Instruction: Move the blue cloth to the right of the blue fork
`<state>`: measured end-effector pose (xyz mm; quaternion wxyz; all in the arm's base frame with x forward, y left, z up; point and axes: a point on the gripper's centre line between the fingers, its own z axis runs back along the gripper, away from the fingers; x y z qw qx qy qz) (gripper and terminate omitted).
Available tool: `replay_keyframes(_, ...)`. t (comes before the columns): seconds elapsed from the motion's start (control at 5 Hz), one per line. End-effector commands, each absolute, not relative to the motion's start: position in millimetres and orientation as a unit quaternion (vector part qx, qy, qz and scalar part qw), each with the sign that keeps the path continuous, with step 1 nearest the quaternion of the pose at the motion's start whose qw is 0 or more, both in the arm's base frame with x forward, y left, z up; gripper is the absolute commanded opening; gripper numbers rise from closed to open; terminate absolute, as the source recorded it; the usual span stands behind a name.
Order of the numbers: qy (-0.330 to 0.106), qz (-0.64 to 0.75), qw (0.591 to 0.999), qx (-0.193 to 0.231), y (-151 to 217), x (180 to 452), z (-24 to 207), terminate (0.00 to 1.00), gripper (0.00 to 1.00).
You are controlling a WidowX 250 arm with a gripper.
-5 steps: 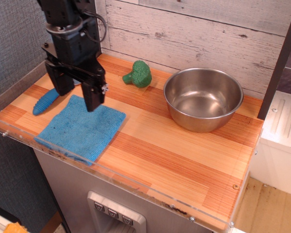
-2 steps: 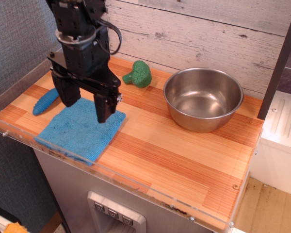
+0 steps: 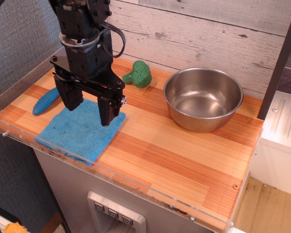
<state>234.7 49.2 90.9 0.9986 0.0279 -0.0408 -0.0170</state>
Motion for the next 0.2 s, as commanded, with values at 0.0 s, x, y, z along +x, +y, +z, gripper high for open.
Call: replay_keyframes(0.0,-0.055,-0.02,0.998,0.031,48.8,237.5,97.6,1.0,1.0)
